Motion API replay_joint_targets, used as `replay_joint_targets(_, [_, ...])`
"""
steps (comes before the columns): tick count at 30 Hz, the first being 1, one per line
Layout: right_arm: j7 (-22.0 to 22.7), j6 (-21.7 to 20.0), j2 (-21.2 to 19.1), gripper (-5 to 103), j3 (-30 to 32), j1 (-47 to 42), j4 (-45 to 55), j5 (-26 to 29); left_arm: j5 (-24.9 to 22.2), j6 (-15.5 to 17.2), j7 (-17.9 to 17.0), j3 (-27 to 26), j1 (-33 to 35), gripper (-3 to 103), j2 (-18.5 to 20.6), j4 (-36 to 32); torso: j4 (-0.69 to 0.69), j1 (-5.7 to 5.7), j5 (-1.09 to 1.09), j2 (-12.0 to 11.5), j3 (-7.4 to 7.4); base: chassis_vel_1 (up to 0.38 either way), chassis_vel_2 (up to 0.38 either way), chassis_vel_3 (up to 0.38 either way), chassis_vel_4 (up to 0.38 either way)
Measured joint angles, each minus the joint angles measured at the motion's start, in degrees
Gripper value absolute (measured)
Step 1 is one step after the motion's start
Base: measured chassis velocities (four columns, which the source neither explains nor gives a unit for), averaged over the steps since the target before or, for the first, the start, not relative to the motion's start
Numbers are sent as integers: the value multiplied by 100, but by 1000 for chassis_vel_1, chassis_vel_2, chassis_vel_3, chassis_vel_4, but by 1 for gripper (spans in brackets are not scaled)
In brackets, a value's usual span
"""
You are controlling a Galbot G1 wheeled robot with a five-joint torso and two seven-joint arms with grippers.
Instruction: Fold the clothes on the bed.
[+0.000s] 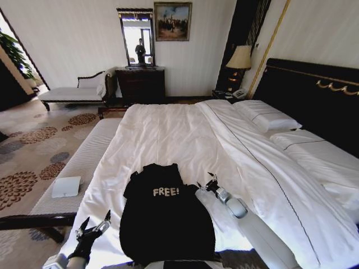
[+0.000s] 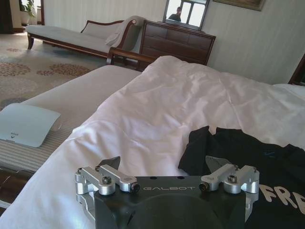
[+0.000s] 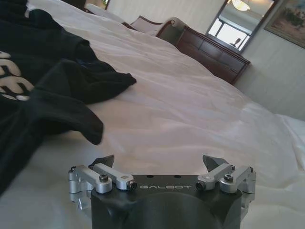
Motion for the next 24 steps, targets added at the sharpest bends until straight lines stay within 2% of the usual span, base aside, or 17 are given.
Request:
replay_joint_targets(9, [-32, -54, -33, 100, -343, -42, 471, 41, -39, -2, -3, -32, 7, 100, -5, -3, 0, 0, -1, 0, 0, 0, 0, 0, 0])
replay_joint_targets(18, [88, -92, 256, 100, -889, 494, -27, 61, -158, -77, 44, -207, 112, 100, -48, -40, 2, 0, 1, 0, 0, 0, 0, 0, 0])
replay_joint_targets(24, [161, -168, 169, 100, -964, 483, 545, 211, -216, -118, 80, -272, 166, 100, -101, -18, 2, 0, -3, 0, 0, 0, 0, 0, 0])
